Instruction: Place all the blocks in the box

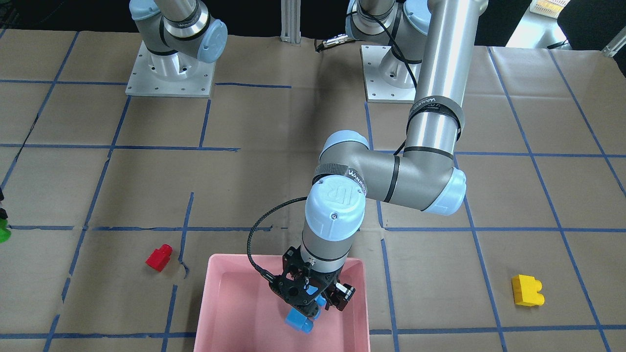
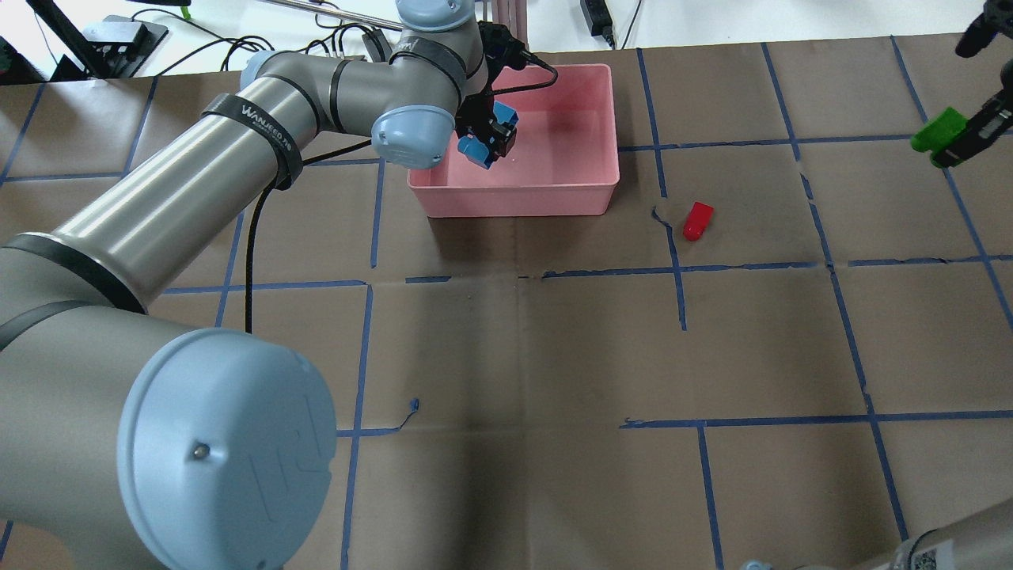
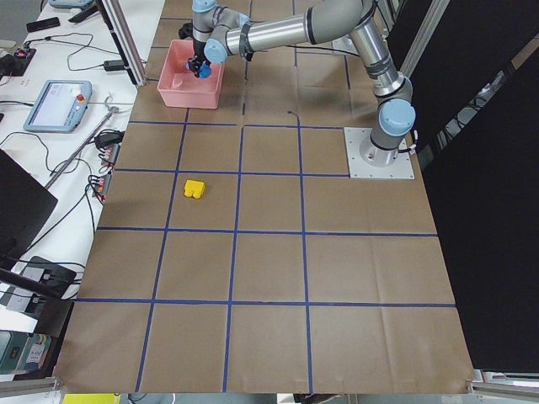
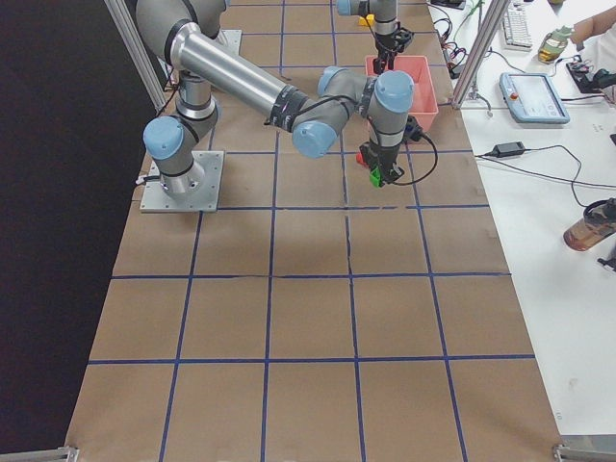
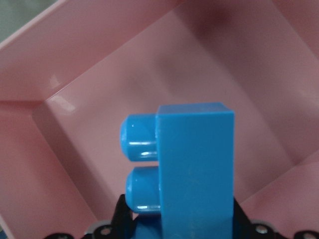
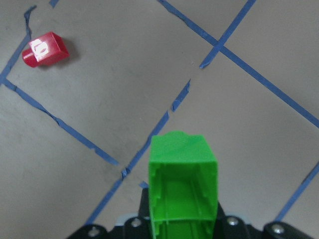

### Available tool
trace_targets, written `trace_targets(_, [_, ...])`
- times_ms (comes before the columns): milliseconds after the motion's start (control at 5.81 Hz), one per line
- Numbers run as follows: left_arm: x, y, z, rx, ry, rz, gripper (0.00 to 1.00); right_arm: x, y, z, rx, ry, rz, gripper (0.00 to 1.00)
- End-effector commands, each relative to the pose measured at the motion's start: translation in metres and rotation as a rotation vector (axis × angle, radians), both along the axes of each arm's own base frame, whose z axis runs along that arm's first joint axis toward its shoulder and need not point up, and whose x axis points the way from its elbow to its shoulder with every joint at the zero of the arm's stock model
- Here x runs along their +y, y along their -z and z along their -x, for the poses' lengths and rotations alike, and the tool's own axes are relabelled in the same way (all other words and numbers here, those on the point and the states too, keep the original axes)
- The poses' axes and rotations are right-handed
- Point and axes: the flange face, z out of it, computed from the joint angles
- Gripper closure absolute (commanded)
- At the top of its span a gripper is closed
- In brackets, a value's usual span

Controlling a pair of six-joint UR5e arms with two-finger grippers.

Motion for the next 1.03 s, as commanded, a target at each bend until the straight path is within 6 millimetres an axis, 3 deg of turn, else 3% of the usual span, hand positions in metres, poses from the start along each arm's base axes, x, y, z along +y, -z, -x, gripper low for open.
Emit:
trace_targets(0, [-0.006,-0.03,-0.049,-0.006,-0.068,0.007,0.0,-0.027,0.006,-0.101,-0.054,0.218,-0.014,0.91])
trace_targets(172, [-0.011,-0.061,-0.128,-0.023,-0.178,-0.023,0.0,-0.049,-0.002,-0.148,-0.065,0.294,-0.003,0.9])
trace_targets(344, [-0.006,-0.082,-0.2,-0.026,-0.282,-0.035,0.0,-0.067,-0.007,-0.216,-0.083,0.361,0.004,0.9])
trace_targets(688, [0.011,-0.06,-0.324,-0.041,-0.456,-0.105,0.0,-0.094,0.005,-0.348,-0.128,0.503,-0.003,0.9])
trace_targets(860, [0.016,-0.043,-0.389,-0.035,-0.532,-0.125,0.0,-0.098,0.032,-0.405,-0.133,0.554,-0.036,0.9])
